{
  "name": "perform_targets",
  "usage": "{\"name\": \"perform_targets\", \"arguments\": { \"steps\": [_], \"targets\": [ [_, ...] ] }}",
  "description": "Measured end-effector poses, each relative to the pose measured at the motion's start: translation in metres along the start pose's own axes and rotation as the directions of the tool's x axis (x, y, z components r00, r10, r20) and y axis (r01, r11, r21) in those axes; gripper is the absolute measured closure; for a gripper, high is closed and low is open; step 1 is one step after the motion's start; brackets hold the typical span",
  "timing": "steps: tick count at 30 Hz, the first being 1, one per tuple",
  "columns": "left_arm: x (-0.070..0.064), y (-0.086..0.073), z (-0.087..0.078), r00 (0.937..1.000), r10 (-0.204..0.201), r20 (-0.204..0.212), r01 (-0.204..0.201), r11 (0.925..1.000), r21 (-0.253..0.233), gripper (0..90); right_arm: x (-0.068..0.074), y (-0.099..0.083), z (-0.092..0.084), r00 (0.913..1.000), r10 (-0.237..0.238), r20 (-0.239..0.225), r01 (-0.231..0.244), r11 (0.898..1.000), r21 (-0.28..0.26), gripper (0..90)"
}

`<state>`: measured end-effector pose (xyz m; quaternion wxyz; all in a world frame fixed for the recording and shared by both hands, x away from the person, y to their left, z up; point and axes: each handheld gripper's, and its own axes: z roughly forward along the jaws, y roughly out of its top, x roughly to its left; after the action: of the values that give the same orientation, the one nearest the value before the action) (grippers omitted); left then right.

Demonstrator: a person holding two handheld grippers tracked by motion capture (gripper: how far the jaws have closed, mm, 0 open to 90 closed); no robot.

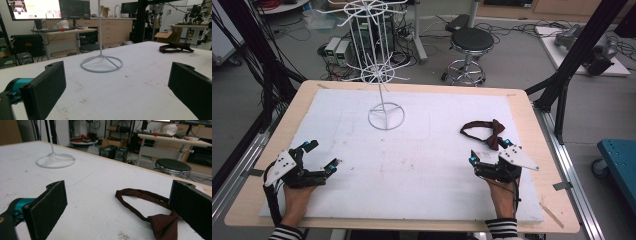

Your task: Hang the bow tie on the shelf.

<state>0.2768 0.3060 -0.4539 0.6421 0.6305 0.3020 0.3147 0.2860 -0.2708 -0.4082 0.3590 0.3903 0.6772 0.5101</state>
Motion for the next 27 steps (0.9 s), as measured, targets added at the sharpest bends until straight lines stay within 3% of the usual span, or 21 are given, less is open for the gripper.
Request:
{"name": "perform_targets", "arguments": {
  "steps": [3,8,13,16,20,22,27],
  "targets": [
    [0.000,0.000,0.000,1.0000,-0.001,0.001,0.001,1.0000,-0.001,1.9,-0.005,0.010,0.003,0.9999,-0.002,0.013,0.002,0.999,0.051,1.1],
    [0.000,0.000,0.000,1.0000,-0.001,0.000,0.001,1.0000,0.000,2.0,-0.018,0.020,0.010,0.9981,0.052,0.033,-0.056,0.991,0.119,1.1],
    [0.000,0.000,0.000,1.0000,-0.004,-0.002,0.004,1.0000,0.000,1.9,-0.030,0.025,0.019,0.9939,0.096,0.054,-0.105,0.976,0.193,1.1],
    [0.000,0.000,0.000,1.0000,-0.001,-0.003,0.001,1.0000,0.000,1.9,-0.035,0.028,0.026,0.9918,0.099,0.080,-0.116,0.965,0.234,1.2],
    [0.000,0.000,0.000,1.0000,0.001,-0.005,-0.001,1.0000,0.002,2.0,-0.043,0.030,0.035,0.9842,0.132,0.118,-0.162,0.940,0.299,1.7],
    [0.000,0.000,0.000,1.0000,0.000,-0.007,0.000,1.0000,0.002,1.9,-0.047,0.031,0.041,0.9842,0.127,0.123,-0.163,0.923,0.348,5.6],
    [0.000,0.000,0.000,0.9999,-0.002,-0.010,0.002,1.0000,0.001,1.9,-0.055,0.034,0.054,0.9838,0.114,0.138,-0.162,0.897,0.411,5.8]
  ]
}}
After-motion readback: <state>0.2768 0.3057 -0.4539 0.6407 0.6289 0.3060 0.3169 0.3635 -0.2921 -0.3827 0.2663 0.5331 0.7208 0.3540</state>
